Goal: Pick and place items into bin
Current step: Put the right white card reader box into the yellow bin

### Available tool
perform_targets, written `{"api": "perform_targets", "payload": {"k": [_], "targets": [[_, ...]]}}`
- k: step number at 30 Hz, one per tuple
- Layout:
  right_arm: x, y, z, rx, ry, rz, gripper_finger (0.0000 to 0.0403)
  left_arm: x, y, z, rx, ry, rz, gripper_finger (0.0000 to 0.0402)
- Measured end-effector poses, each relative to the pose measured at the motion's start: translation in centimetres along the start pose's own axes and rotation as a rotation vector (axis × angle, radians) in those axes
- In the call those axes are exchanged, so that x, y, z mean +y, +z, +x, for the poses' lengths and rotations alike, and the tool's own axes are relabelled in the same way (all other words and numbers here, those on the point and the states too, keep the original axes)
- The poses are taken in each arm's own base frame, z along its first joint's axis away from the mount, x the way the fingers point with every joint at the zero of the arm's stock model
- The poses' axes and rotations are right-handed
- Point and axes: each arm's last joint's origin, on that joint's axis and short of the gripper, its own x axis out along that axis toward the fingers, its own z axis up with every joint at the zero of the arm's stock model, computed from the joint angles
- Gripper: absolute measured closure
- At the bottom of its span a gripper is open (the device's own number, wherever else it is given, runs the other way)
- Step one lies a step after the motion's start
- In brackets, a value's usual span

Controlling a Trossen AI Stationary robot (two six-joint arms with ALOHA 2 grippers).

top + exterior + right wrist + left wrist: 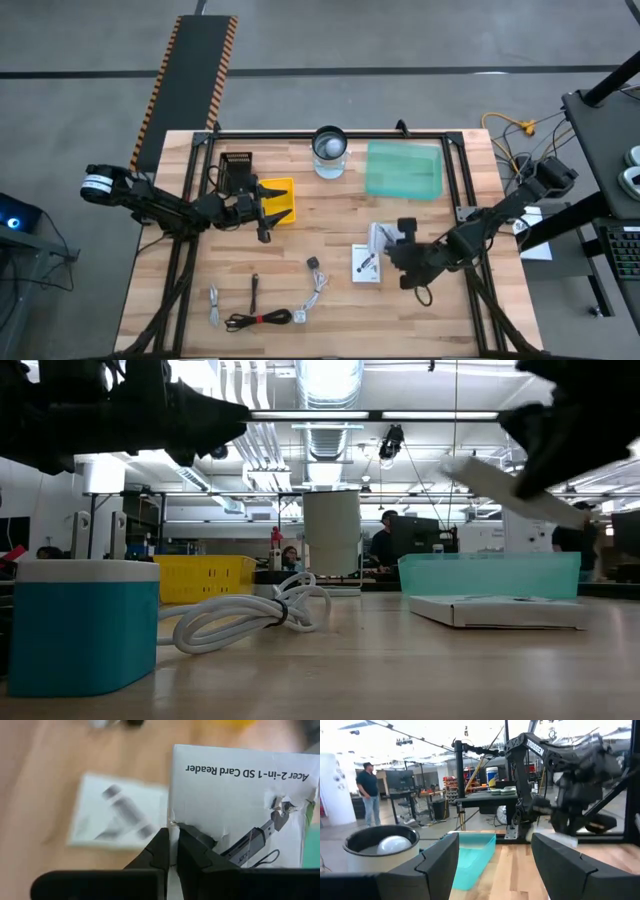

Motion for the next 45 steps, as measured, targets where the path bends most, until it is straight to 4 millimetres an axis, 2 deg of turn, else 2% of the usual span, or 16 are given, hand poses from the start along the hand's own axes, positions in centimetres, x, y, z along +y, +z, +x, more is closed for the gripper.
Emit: {"api": "perform_targets", "payload": {"k": [5, 10, 17, 21, 24, 36, 45], "targets": [[-0.5, 1.0, -0.2, -0.114, -0.212, -0.171, 0.0392, 0.0, 0.0, 0.0, -0.001, 0.000, 0.004, 0.0168], [-1.2, 1.7, 0.7, -0.107, -0.373, -0.304, 0.0392, -0.2, 0.2, 0.7, 0.030, -0.002, -0.043, 0.0168], [-2.6, 1.9, 3.6, -0.007, -0.502, -0.373, 0.0392, 0.2, 1.5, 4.9, 0.223, 0.053, -0.159, 0.0168], [-3.0, 1.7, 5.0, 0.060, -0.609, -0.431, 0.0392, 0.0, 2.4, 6.8, 0.224, 0.062, -0.175, 0.0168], [-2.9, 1.7, 5.6, 0.084, -0.693, -0.470, 0.0392, -0.2, 2.4, 8.1, 0.228, 0.063, -0.174, 0.0168], [-1.9, 2.5, 7.1, 0.088, -0.737, -0.588, 0.0392, -1.9, 0.8, 13.9, 0.209, 0.023, -0.164, 0.0168], [-2.0, 2.5, 7.0, 0.099, -0.742, -0.613, 0.0392, -2.5, 0.0, 15.8, 0.217, -0.019, -0.170, 0.0168]]}}
